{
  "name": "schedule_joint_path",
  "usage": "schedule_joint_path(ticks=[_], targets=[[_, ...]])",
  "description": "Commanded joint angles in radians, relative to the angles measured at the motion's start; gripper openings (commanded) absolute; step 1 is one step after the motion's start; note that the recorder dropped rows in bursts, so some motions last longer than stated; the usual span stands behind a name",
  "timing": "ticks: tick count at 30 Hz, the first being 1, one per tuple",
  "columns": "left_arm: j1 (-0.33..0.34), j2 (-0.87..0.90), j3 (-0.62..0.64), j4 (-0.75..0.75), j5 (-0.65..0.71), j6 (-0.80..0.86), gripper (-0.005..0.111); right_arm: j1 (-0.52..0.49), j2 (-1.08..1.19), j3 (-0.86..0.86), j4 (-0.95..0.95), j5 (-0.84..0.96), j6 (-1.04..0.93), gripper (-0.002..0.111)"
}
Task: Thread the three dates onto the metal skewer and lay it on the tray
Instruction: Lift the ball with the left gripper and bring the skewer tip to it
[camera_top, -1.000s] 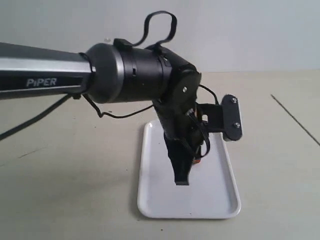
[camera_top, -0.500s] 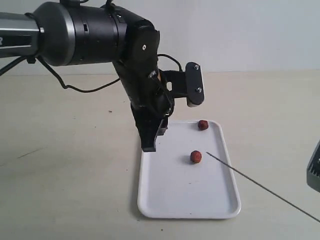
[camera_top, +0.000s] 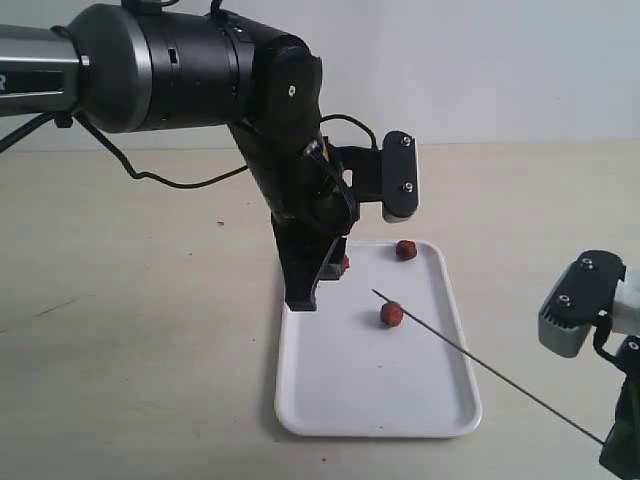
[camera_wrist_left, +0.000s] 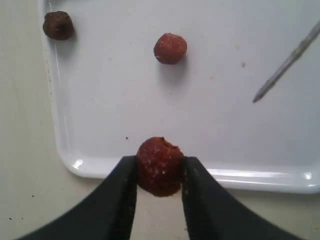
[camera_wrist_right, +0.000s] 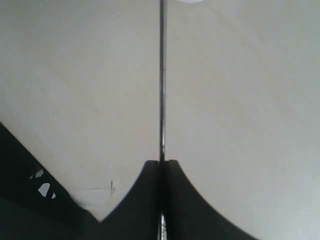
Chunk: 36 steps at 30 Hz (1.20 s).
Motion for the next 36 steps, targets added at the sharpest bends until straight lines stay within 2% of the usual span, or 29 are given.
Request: schedule_joint_path(ticks=[1,8,32,36], targets=[[-0.002,-0.013,-0.003,-0.02,-0.006,0.011,0.032,-0.003,0.06,0.002,0.031,-0.069,-0.015,0.0],[-0.002,-0.013,-0.003,-0.02,-0.011,0.021,0.032,-0.003,0.095,-0.016,0.063,-0.118,-0.045,0.0],[-0.002,-0.013,-0.003,-0.034,-0.04,0.023,0.032,-0.003,0.263,-0.145,0.112,-0.127,-0.085,0.0],[-0.003,-0.013,-0.003,-0.065,-0.057,0.036,0.032,-0.003,0.305,-0.202,0.19,-0.127,-0.155,0.0]])
